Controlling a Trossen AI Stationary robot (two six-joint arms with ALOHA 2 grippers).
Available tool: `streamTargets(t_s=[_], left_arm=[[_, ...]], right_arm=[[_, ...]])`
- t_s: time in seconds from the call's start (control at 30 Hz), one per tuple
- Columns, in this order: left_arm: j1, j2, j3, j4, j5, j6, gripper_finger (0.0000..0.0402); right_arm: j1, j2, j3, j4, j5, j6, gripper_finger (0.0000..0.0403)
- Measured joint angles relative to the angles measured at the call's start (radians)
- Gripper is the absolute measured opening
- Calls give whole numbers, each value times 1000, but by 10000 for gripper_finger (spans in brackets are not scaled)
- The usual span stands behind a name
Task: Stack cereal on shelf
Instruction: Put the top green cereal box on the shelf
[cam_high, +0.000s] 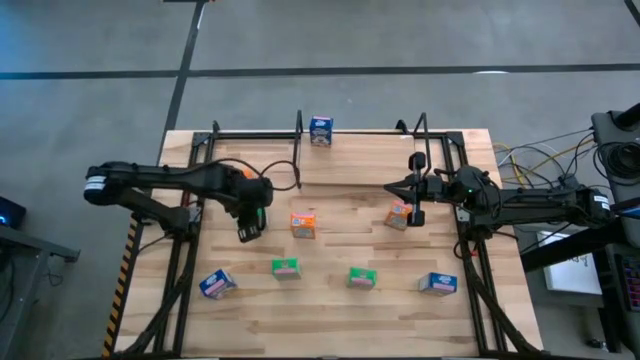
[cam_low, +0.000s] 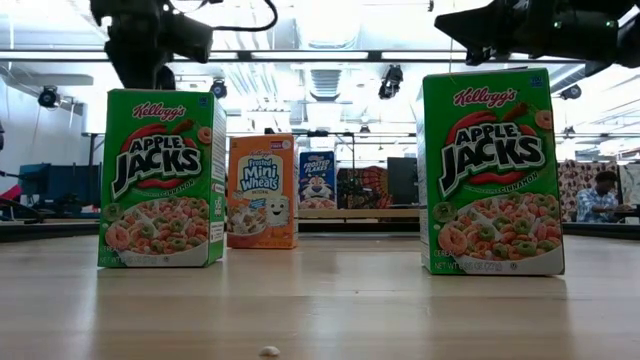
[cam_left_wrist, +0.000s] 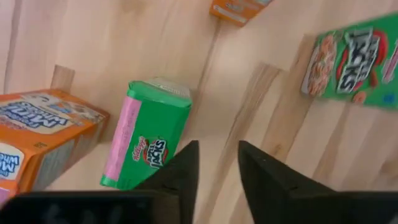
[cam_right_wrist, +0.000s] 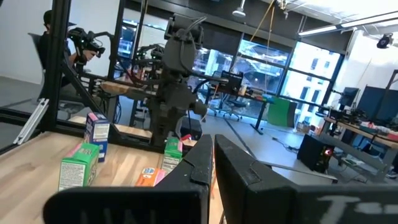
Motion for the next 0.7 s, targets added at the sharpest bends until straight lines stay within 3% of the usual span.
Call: streamTargets(t_s=[0.13, 0.4, 0.7], left_arm=[[-8, -7, -1, -19, -21, 85, 153], [-8, -40, -26, -29, -210, 190, 244], [-8, -46, -111, 8, -209, 203, 261]], right_arm=[[0, 0, 0, -2, 0, 0, 9], [0, 0, 0, -8, 0, -8, 9], [0, 0, 0, -8, 0, -8, 9]])
